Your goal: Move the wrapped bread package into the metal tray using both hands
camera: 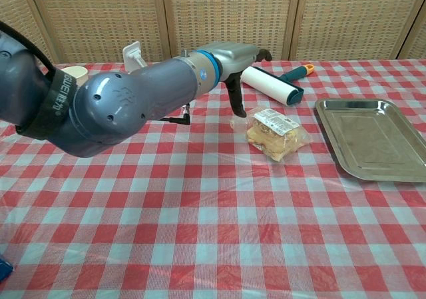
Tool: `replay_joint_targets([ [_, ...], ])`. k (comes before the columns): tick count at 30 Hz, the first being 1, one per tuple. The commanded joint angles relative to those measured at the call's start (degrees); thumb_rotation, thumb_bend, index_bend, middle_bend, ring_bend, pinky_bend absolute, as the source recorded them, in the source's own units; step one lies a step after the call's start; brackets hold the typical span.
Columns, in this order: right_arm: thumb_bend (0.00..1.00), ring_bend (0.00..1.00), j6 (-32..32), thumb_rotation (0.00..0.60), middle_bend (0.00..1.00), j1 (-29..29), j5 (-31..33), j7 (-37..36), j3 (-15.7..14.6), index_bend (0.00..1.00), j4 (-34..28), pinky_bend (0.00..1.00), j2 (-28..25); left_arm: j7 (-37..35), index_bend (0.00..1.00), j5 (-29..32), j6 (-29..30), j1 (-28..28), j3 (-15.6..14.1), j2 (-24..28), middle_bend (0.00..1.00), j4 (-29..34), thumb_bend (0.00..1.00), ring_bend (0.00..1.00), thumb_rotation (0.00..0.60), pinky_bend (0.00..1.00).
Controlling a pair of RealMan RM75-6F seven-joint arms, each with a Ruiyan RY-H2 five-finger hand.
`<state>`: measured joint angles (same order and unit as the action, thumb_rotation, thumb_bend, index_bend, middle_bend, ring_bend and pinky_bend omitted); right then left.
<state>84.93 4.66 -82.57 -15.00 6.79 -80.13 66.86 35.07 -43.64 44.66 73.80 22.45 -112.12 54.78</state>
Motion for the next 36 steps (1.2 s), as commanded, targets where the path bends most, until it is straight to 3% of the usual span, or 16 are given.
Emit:
replay_joint_targets([
  [1,0.07,0.0,-0.06,0.6,0.0,0.02,-0.21,0.43,-0.16,0.0,-0.26,0.0,-0.06,-1.66,0.0,-1.22,2.34,-3.11,-0.84,3.48,0.0,4.99,0.15,0.0,0.6,0.0],
  [10,0.07,0.0,-0.41,0.6,0.0,0.14,0.1,1.62,-0.06,0.0,-0.57,0.0,0.09,-6.73,0.0,-9.69,14.89,-17.46,-7.17,19.76,0.0,26.62,0.15,0.0,0.6,0.0],
  [17,0.07,0.0,-0.87,0.6,0.0,0.64,0.52,3.21,0.34,0.0,-0.74,0.0,0.62,-11.37,0.0,-18.29,26.21,-30.25,-15.29,32.27,0.0,39.05,0.15,0.0,0.6,0.0],
  [23,0.07,0.0,-1.45,0.6,0.0,1.08,1.25,5.0,0.71,0.0,-0.82,0.0,1.29,-16.99,0.0,-27.14,37.41,-41.46,-22.83,36.22,0.0,41.33,0.15,0.0,0.6,0.0],
  [28,0.07,0.0,-0.72,0.6,0.0,1.29,0.54,6.72,0.73,0.0,-1.25,0.0,1.9,-18.71,0.0,-28.35,41.68,-48.95,-27.64,36.97,0.0,40.53,0.15,0.0,0.6,0.0],
  [33,0.07,0.0,-1.67,0.6,0.0,2.12,1.13,7.37,1.42,0.0,-2.65,0.0,1.74,-20.45,0.0,-28.9,42.57,-53.52,-29.58,37.65,0.0,38.58,0.15,0.0,0.6,0.0],
  [36,0.07,0.0,-2.14,0.6,0.0,3.56,1.12,8.42,2.81,0.0,-5.07,0.0,0.96,-22.34,0.0,-29.46,43.79,-54.92,-28.59,39.49,0.0,39.39,0.15,0.0,0.6,0.0],
])
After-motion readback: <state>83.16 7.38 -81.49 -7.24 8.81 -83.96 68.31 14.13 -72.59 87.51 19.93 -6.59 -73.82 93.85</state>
